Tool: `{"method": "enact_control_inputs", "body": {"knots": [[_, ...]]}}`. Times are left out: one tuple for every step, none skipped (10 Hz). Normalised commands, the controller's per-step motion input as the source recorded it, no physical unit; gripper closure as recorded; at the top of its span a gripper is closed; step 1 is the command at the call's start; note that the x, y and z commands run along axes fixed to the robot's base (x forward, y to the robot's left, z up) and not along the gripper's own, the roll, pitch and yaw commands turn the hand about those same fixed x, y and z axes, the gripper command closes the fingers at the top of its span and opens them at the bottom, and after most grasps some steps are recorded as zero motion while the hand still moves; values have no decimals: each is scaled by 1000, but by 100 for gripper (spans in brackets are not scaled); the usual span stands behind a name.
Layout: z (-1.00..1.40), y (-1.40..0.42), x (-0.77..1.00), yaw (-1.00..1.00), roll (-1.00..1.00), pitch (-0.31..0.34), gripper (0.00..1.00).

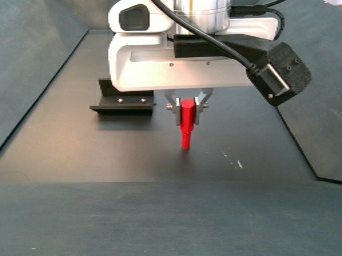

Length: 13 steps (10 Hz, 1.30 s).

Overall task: Pick up the red object. Move up. Move to above the board. Insert the red object.
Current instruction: Pick up the red object.

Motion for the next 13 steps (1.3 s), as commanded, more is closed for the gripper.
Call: {"method": "enact_control_inputs", "body": {"knots": [[0, 0, 0, 0, 0, 0, 100], [0, 0, 0, 0, 0, 0, 100], [0, 0, 0, 0, 0, 0, 100], [0, 0, 0, 0, 0, 0, 100], [0, 0, 0, 0, 0, 0, 100], [0, 0, 0, 0, 0, 0, 100], [0, 0, 0, 0, 0, 0, 100], [0, 0, 0, 0, 0, 0, 100], [0, 0, 0, 0, 0, 0, 100], [0, 0, 0, 0, 0, 0, 100], [0, 0, 0, 0, 0, 0, 100], [0, 0, 0, 0, 0, 0, 100], [0, 0, 0, 0, 0, 0, 100]]}}
